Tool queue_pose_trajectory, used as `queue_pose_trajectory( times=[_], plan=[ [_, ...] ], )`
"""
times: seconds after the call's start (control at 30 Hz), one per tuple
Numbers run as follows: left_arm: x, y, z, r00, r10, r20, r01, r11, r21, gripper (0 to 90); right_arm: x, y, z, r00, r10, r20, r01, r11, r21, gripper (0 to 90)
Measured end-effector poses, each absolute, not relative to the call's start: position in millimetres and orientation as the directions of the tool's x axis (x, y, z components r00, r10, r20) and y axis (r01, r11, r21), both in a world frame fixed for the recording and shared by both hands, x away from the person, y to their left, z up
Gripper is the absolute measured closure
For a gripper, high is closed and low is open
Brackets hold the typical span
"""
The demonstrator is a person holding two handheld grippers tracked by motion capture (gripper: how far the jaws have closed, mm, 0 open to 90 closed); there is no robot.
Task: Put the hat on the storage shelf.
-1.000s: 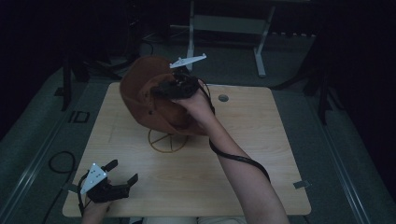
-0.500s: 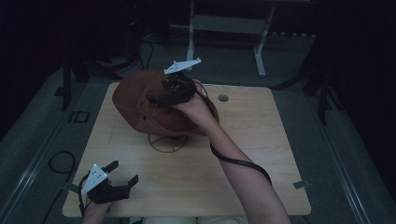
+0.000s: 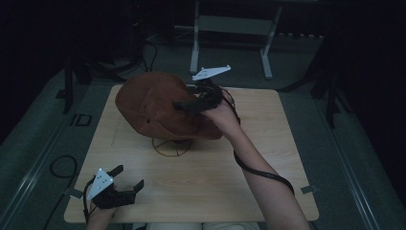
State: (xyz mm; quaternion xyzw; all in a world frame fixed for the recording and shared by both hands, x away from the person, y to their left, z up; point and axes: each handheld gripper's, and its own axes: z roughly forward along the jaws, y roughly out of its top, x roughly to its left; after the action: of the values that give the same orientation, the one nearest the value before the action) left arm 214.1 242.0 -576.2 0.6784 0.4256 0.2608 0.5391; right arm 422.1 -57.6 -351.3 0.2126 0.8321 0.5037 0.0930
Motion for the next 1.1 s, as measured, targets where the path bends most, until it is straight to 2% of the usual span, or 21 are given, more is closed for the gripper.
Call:
queue_pose_trajectory(
  times=[0.6, 1.1],
  plan=[
    [215.8, 240.6, -577.5, 0.500, 0.862, -0.078, 0.299, -0.087, 0.950, 2.6, 408.7, -140.3, -372.5, -0.848, 0.527, 0.064, 0.279, 0.340, 0.898, 18.5],
    [217.0, 237.6, -578.6, 0.500, 0.863, -0.068, 0.309, -0.104, 0.945, 2.6, 393.7, -205.3, -394.0, -0.806, 0.590, 0.038, 0.292, 0.341, 0.893, 18.4]
  ],
)
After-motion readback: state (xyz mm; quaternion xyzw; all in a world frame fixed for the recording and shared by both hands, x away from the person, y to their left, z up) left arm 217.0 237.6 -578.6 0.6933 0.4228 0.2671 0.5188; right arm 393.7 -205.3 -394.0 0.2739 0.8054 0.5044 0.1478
